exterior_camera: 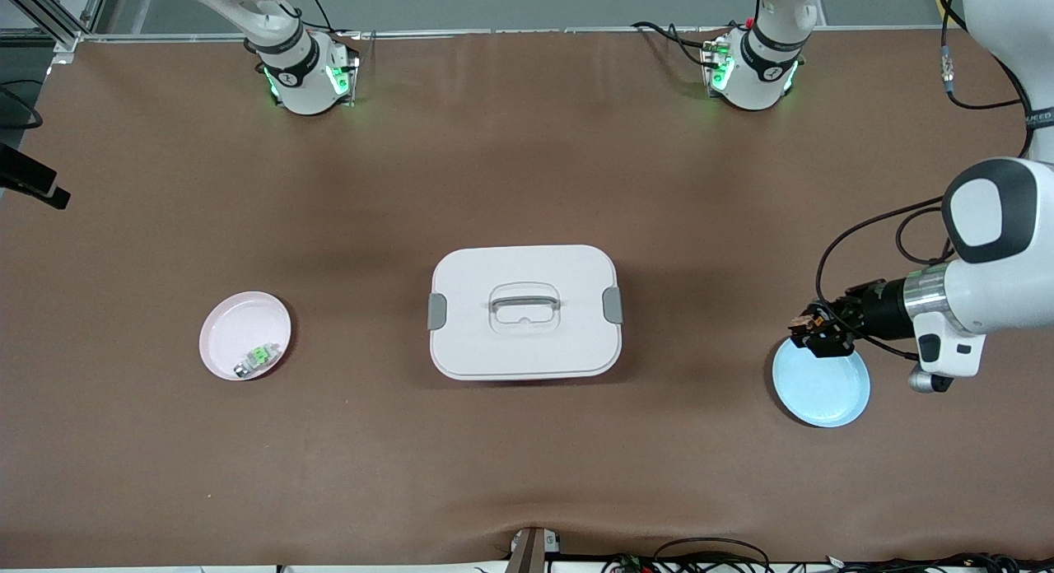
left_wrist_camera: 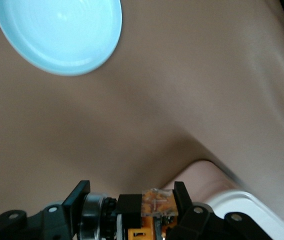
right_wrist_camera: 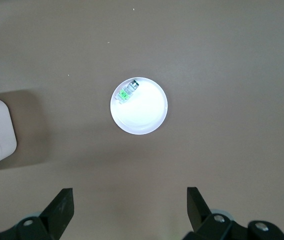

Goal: Transfer orange switch to right arm and place
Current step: 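Lift the switch block and carry it above the white box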

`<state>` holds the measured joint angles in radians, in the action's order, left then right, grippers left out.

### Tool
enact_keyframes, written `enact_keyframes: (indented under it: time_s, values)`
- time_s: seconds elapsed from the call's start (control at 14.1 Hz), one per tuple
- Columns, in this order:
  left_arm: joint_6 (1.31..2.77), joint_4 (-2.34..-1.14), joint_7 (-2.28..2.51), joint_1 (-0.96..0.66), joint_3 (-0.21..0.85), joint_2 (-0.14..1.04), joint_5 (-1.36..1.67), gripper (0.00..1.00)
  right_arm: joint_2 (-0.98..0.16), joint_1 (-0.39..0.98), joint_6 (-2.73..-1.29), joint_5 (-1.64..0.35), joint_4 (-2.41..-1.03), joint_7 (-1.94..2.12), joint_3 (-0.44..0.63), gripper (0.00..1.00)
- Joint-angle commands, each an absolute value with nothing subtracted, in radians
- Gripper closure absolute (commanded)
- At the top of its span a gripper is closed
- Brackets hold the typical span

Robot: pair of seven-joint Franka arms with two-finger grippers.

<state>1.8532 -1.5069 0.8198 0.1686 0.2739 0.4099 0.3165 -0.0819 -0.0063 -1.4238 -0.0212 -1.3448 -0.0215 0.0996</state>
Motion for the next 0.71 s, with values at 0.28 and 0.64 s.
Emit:
enact_keyframes:
  time_s: [0.28,0.64]
  values:
    - [1.851,-1.505,1.326,0.172,0.414,0.390,0.472,0.91,-0.103,-0.017,-1.454,-0.021,-1.342,-0.021,0.097,0.00]
    - [1.865,-1.503,1.586,0.160,0.526,0.394,0.483,0.91,-0.170,-0.017,-1.500,-0.020,-1.342,-0.017,0.097,0.00]
